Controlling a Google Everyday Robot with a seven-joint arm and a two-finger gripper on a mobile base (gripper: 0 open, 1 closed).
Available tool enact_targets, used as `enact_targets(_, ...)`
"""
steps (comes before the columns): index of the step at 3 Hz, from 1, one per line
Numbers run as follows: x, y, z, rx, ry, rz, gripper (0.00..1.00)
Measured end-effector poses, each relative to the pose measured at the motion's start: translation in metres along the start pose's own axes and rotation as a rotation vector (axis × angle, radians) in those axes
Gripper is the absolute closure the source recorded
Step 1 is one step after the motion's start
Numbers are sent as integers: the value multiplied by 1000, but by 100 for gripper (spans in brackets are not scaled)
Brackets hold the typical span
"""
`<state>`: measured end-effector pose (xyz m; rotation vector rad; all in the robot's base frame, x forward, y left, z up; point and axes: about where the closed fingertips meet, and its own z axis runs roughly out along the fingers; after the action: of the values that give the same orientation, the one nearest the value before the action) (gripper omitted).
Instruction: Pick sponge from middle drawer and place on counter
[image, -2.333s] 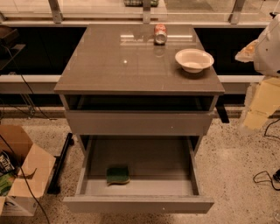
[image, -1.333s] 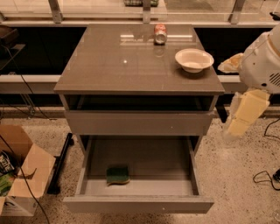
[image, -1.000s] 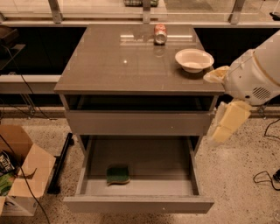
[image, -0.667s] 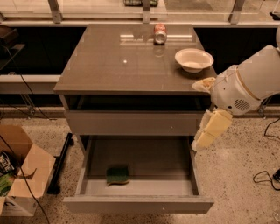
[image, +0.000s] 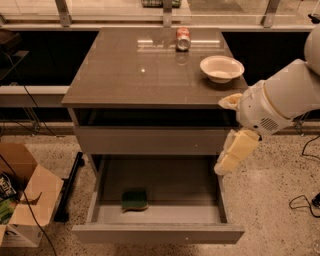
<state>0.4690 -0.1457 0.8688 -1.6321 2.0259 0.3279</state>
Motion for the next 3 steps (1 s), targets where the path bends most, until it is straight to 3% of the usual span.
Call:
enact_targets(1, 2, 1, 48, -56, -18, 19, 0)
enact_targets(3, 13, 10, 166, -155, -138, 94, 0)
